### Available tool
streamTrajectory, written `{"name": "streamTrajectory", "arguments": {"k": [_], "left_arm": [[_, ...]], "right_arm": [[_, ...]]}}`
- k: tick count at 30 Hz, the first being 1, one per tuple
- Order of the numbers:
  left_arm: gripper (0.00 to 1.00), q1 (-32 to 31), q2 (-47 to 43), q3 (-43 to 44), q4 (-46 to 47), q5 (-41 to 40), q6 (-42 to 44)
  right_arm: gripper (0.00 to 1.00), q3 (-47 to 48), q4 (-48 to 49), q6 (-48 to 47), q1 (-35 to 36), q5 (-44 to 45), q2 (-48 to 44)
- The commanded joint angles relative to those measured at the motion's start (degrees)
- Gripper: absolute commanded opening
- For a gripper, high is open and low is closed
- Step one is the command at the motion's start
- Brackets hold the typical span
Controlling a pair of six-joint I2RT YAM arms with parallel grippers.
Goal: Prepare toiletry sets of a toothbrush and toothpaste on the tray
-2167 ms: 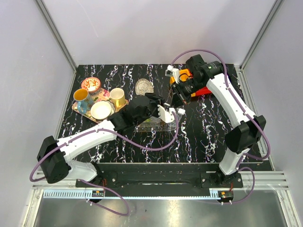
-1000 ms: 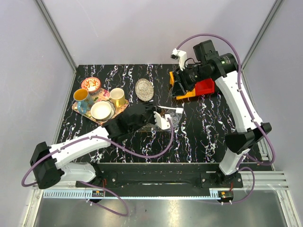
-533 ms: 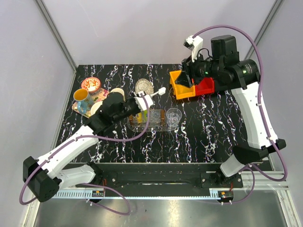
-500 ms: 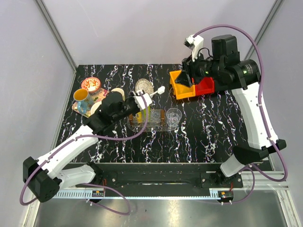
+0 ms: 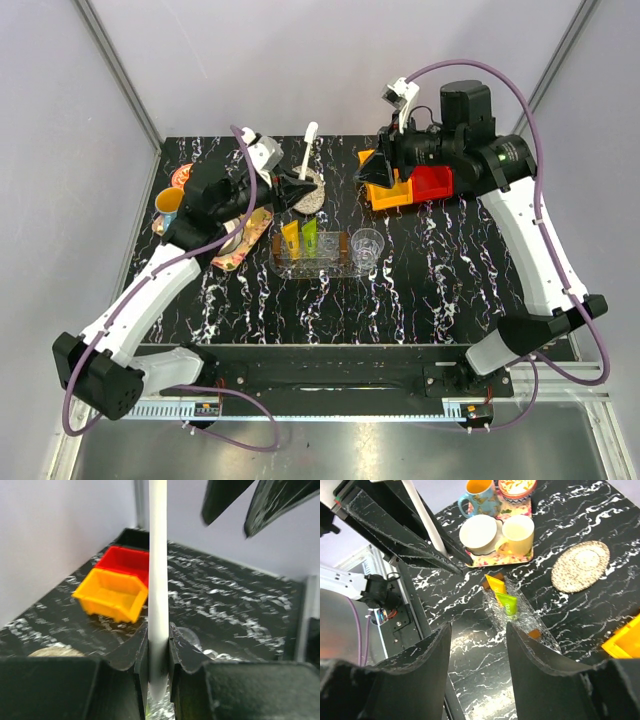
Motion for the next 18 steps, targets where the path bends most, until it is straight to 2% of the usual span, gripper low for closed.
{"name": "streamTrajectory", "arguments": {"k": [1,6,10,18], "left_arm": [[0.00,0.48,2.40,2.59,10.18,11.07,-15.02],[0.00,0.48,3.81,1.45,16.07,14.94,-22.14],[0.00,0.48,4.60,1.01,18.10,15.82,-24.35],[0.00,0.31,6.00,0.92,19.95,16.44,-27.42]], "right_arm": [[0.56,-5.24,13.31,4.84,0.07,-7.66,-4.17],[0.59,-9.74,20.81,9.49,0.07,-9.52,-5.32],[0.61,-11.59,25.55,11.96,0.60,-10.57,-4.88],[0.62,-10.54,27.58,14.08,4.02,-10.31,-1.90]]}}
